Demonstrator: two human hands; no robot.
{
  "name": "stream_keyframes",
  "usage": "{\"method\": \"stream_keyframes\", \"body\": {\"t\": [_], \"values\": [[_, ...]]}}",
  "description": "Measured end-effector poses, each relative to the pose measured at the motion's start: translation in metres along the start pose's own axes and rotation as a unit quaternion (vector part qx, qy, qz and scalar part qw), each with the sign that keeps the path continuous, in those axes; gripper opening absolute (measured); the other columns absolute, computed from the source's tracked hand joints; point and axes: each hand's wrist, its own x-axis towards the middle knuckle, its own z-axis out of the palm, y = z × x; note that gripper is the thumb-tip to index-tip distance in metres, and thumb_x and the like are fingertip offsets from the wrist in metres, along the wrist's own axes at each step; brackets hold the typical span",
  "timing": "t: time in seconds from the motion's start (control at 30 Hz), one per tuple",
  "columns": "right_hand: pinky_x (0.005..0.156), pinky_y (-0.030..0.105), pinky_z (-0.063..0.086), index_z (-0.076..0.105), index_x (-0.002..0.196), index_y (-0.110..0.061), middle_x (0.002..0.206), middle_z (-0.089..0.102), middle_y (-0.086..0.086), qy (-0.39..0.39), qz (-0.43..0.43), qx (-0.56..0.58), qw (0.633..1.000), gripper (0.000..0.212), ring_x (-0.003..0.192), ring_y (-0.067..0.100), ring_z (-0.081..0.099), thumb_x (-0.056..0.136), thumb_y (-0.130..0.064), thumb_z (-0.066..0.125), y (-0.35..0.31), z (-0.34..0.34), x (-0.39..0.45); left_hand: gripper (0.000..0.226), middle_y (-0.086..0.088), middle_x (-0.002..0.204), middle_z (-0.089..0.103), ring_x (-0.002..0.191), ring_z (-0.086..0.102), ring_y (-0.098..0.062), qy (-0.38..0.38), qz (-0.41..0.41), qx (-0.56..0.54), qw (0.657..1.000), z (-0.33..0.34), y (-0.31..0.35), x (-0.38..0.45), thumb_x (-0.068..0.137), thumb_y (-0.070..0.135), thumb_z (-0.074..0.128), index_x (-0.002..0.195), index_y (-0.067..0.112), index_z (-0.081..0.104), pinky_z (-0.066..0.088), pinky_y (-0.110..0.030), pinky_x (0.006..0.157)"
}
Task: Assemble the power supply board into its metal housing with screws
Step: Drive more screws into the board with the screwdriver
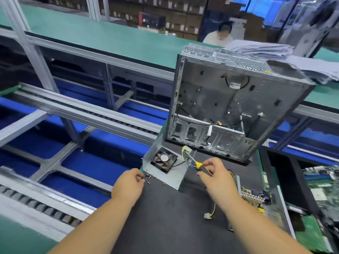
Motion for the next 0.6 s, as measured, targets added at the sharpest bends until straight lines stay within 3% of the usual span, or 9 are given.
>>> {"method": "stream_keyframes", "body": {"t": [0.17,0.3,0.43,0.6], "values": [[0.060,0.031,0.046,0.048,0.093,-0.039,0.090,0.072,-0.017,0.022,0.010,0.005,1.000,0.022,0.073,0.013,0.064,0.086,-0.024,0.063,0.001,0.004,-0.006,0.009,0.014,0.084,0.060,0.079,0.058,-0.010,-0.005,0.007,0.010,1.000,0.009,0.002,0.015,0.089,0.026,0.064,0.096,0.032,0.064,0.041,-0.025,0.062],[0.057,0.027,0.043,0.048,0.092,-0.045,0.088,0.069,-0.022,0.034,0.016,0.006,0.999,0.026,0.075,0.004,0.063,0.087,-0.026,0.065,0.006,0.007,-0.014,0.006,0.012,0.088,0.060,0.077,0.058,-0.010,0.013,0.012,0.015,1.000,0.015,0.001,0.018,0.089,0.029,0.064,0.093,0.033,0.062,0.043,-0.027,0.062],[0.055,0.029,0.041,0.048,0.092,-0.042,0.087,0.068,-0.021,0.040,0.025,0.017,0.999,0.027,0.065,0.012,0.059,0.088,-0.023,0.066,0.013,0.010,-0.018,0.007,0.014,0.088,0.056,0.076,0.056,-0.007,0.025,0.016,0.010,0.999,0.019,-0.003,0.018,0.089,0.029,0.064,0.093,0.035,0.063,0.039,-0.025,0.059],[0.058,0.029,0.042,0.049,0.091,-0.040,0.086,0.069,-0.020,0.043,0.027,0.018,0.999,0.025,0.072,0.013,0.061,0.087,-0.023,0.066,0.012,0.005,-0.018,0.008,0.014,0.086,0.055,0.073,0.054,-0.006,0.021,0.023,0.015,0.999,0.018,-0.002,0.019,0.090,0.028,0.063,0.089,0.035,0.061,0.036,-0.023,0.056]]}}
